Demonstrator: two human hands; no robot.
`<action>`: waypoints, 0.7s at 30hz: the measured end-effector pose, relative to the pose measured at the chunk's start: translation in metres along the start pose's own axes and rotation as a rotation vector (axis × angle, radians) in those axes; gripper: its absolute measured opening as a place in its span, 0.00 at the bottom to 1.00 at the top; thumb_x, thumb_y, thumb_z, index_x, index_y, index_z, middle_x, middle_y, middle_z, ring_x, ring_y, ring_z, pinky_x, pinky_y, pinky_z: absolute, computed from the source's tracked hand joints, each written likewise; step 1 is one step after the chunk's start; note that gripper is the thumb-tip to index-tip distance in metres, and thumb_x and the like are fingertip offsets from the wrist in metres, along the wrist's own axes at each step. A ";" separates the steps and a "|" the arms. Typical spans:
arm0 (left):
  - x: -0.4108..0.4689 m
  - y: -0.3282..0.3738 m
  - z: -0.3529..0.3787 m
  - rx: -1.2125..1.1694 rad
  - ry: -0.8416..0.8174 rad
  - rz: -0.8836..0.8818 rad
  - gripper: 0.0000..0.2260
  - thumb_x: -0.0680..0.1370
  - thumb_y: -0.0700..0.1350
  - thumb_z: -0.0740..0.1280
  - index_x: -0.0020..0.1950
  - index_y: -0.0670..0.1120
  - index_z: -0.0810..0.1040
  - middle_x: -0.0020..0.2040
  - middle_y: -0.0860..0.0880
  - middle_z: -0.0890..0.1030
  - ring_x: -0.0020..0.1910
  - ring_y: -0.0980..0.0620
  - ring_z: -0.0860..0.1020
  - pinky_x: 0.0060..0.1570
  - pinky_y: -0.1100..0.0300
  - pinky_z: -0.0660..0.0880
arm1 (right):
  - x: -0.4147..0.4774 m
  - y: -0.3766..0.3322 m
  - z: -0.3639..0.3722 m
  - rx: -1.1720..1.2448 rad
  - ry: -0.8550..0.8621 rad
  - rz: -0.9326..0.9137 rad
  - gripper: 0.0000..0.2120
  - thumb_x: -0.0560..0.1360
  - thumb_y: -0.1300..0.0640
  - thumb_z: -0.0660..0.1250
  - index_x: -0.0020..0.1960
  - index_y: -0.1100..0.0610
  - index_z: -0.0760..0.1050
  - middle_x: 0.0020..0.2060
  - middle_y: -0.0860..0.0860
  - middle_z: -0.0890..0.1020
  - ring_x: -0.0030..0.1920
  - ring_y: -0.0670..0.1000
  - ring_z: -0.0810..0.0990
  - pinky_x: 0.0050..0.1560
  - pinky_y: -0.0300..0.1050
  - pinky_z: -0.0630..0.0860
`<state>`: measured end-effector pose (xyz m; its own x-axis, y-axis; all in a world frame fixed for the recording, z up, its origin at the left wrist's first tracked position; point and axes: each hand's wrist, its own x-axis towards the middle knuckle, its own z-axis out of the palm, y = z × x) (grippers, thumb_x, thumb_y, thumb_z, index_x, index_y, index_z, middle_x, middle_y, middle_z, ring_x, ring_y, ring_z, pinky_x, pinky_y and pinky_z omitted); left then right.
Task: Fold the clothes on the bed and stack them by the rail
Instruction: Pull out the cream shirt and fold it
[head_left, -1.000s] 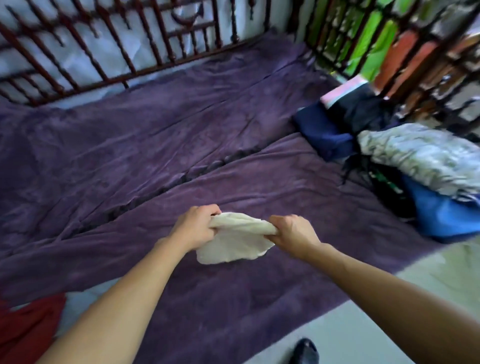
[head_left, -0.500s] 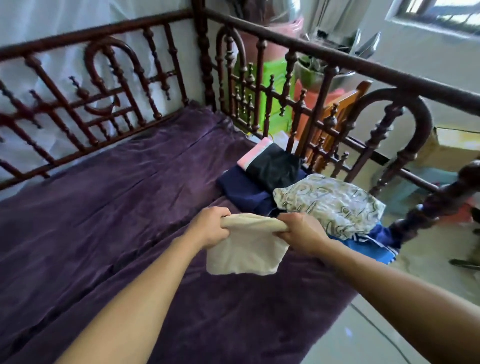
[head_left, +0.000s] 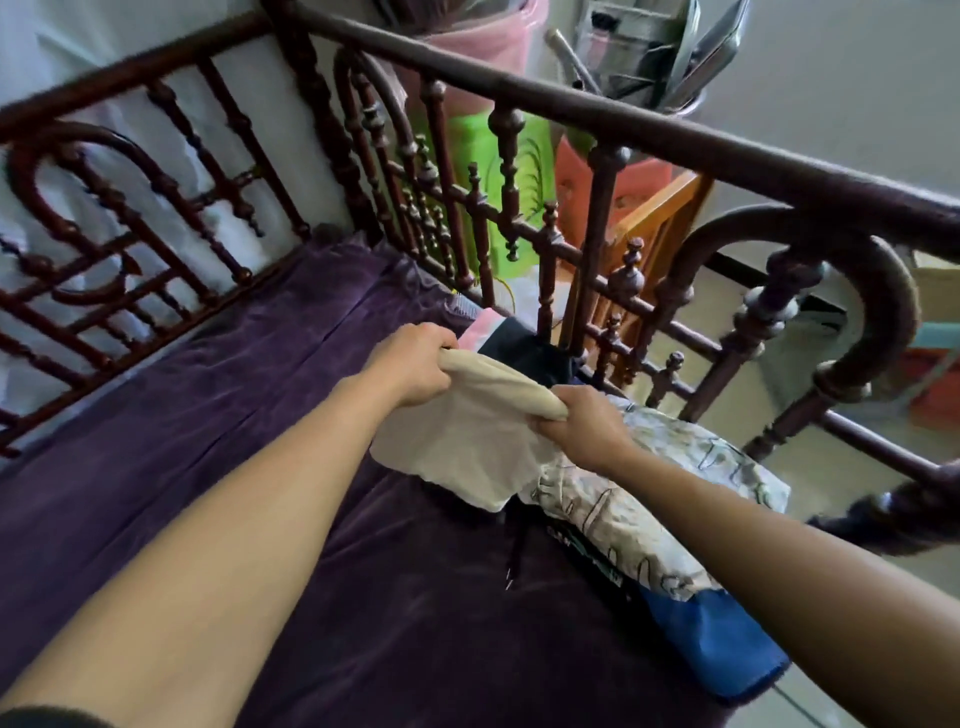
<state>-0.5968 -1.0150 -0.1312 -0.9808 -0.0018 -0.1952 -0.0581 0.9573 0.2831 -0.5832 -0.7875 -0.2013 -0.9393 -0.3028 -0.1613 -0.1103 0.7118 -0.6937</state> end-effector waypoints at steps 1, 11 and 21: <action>0.024 0.005 0.005 0.008 -0.019 -0.006 0.15 0.67 0.40 0.65 0.50 0.54 0.80 0.50 0.47 0.82 0.52 0.43 0.78 0.48 0.53 0.76 | 0.018 0.012 -0.002 0.027 -0.020 0.036 0.05 0.70 0.51 0.71 0.39 0.51 0.77 0.34 0.48 0.80 0.39 0.51 0.78 0.36 0.45 0.71; 0.106 0.008 0.170 0.030 0.052 -0.237 0.24 0.77 0.50 0.64 0.72 0.51 0.64 0.70 0.43 0.64 0.66 0.41 0.65 0.60 0.46 0.67 | 0.125 0.141 0.000 -0.550 0.088 -0.018 0.27 0.74 0.54 0.65 0.72 0.49 0.63 0.66 0.53 0.72 0.64 0.58 0.72 0.59 0.56 0.73; 0.020 0.002 0.288 0.073 -0.352 -0.287 0.27 0.80 0.57 0.56 0.77 0.60 0.49 0.79 0.48 0.45 0.77 0.44 0.49 0.67 0.46 0.62 | 0.160 0.191 0.072 -0.704 -0.354 -0.175 0.33 0.76 0.32 0.48 0.77 0.42 0.44 0.78 0.54 0.42 0.77 0.56 0.40 0.74 0.60 0.43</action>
<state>-0.5624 -0.9301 -0.4053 -0.8033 -0.1838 -0.5666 -0.2924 0.9504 0.1063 -0.7311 -0.7453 -0.4099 -0.7438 -0.5458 -0.3859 -0.5360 0.8319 -0.1435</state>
